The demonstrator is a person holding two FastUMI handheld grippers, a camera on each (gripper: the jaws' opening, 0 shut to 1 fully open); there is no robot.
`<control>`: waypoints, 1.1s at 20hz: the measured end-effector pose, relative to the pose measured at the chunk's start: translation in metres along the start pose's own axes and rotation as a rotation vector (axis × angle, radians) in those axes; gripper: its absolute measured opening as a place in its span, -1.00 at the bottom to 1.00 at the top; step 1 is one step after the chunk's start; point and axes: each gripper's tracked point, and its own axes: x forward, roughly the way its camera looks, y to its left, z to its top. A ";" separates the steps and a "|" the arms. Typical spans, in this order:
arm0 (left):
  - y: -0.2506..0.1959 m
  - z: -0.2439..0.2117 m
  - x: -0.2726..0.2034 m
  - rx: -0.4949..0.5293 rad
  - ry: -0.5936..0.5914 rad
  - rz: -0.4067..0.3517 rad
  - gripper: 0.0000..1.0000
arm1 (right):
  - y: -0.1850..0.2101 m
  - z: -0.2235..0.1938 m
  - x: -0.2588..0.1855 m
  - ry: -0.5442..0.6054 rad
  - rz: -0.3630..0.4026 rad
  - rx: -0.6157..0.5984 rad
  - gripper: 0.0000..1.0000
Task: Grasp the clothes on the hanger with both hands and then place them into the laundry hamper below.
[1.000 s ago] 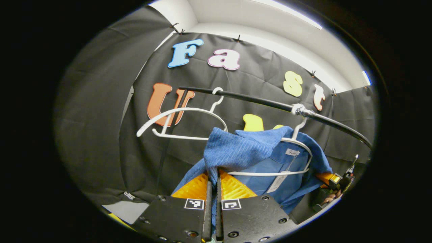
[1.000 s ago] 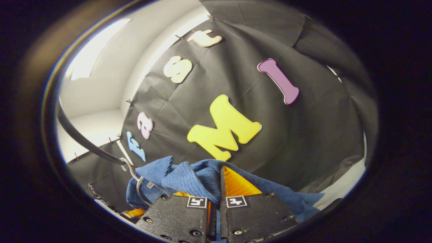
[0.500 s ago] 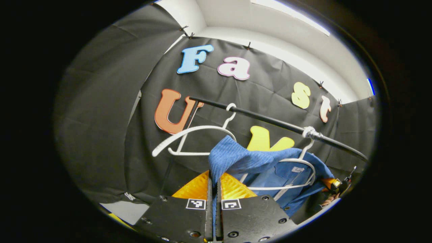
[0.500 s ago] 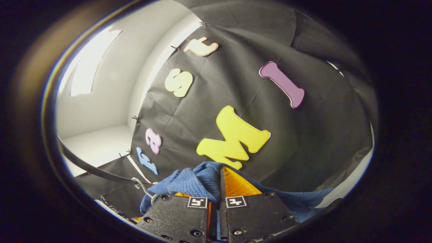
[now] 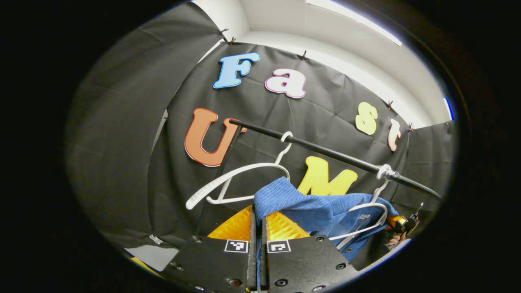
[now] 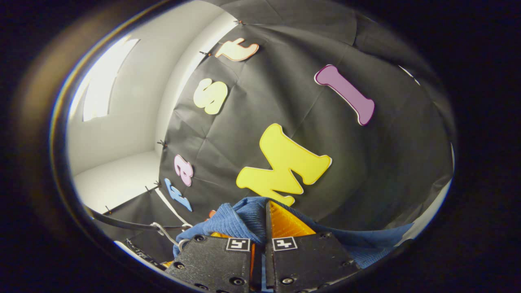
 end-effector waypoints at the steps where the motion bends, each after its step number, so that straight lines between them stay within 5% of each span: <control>1: -0.001 -0.002 0.001 -0.011 0.007 -0.010 -0.93 | -0.003 -0.001 0.004 0.012 -0.001 0.003 -0.87; 10: 0.006 -0.013 0.013 0.031 0.039 0.008 -0.94 | -0.033 -0.015 0.036 0.094 -0.056 0.017 -0.87; 22: 0.033 -0.051 0.014 0.068 0.094 0.101 -0.93 | -0.081 -0.067 0.026 0.190 -0.138 0.076 -0.87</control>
